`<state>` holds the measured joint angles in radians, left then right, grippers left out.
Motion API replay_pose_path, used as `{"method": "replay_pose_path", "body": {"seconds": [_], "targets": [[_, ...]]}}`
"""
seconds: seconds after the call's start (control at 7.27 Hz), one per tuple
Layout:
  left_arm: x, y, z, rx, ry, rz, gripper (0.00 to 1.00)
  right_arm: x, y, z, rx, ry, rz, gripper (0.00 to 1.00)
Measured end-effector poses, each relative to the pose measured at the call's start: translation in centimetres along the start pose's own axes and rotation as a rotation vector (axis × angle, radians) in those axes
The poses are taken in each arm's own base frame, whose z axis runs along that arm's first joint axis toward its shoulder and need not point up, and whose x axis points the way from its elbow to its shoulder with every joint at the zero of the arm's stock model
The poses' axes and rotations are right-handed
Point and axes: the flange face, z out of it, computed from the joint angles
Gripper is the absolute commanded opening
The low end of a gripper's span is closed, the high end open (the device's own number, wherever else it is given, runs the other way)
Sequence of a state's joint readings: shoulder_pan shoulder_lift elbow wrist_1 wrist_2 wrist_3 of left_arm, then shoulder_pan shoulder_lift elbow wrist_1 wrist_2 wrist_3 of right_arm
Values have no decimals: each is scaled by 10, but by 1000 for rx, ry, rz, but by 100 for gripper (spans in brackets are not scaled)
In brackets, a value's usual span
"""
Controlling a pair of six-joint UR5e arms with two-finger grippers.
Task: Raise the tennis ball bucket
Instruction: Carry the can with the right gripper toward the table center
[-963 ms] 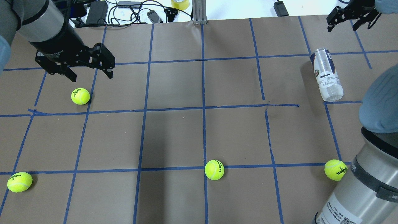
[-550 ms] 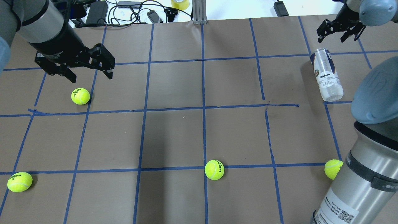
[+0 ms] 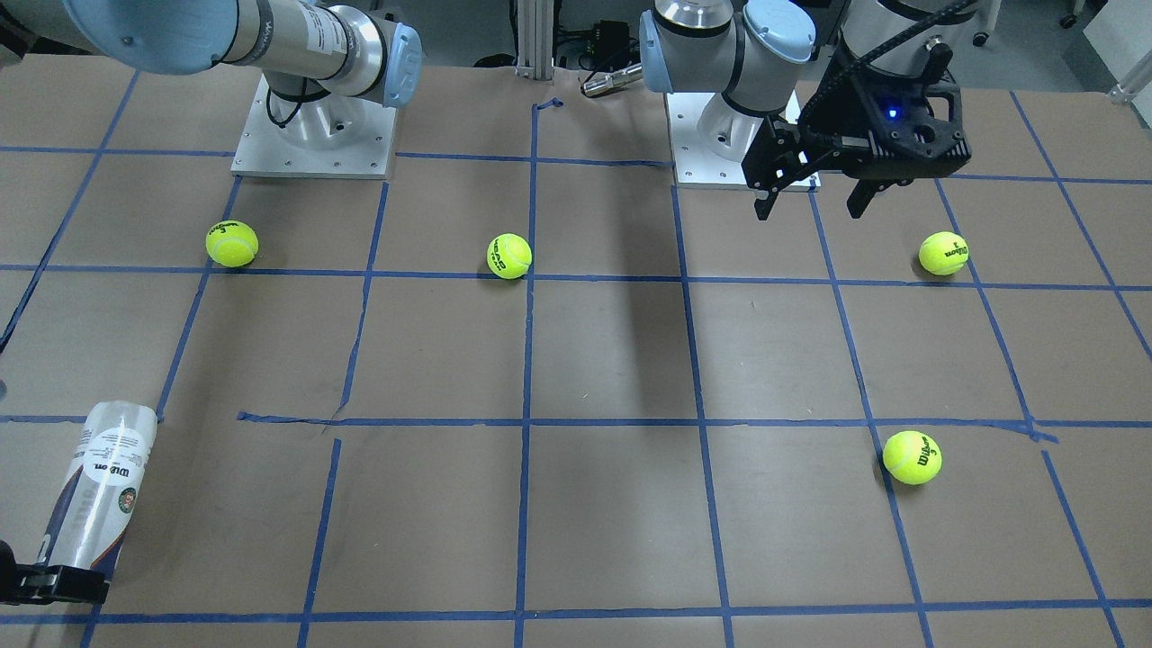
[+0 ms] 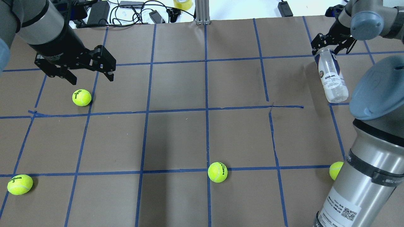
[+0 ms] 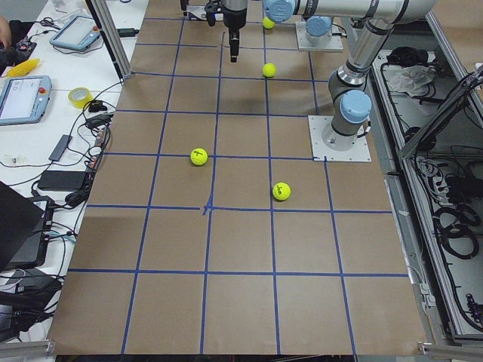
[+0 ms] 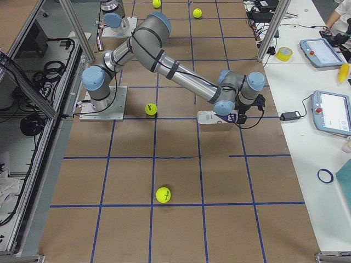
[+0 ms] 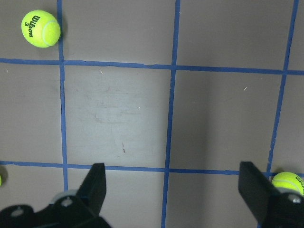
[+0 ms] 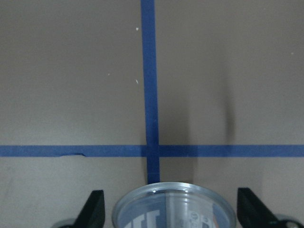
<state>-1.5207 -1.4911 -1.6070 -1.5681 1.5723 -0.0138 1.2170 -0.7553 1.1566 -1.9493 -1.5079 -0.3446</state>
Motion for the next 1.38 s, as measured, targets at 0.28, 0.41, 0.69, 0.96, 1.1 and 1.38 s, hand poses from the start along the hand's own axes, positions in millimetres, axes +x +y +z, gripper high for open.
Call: {"method": "replay_pose_path", "body": {"seconds": [0.28,0.41,0.69,0.96,1.1,1.38], "targets": [[-1,1,1,-3,-5,0,100,-2,7,10,-20,-7,0,79],[-1,2,1,-5,-7,0,100,-2,8,9,-18,-4,-1,67],[-1,3,2,-7,-7,0,100,-2,7,0,6,5,-2,50],[-1,4,2,-7,-9,0,100,-20,8,-36,41,14,-19,50],[-1,4,1,-7,-9,0,100,-55,11,-62,57,20,-61,43],[-1,5,0,-5,-9,1,100,-172,32,-87,46,60,-226,42]]}}
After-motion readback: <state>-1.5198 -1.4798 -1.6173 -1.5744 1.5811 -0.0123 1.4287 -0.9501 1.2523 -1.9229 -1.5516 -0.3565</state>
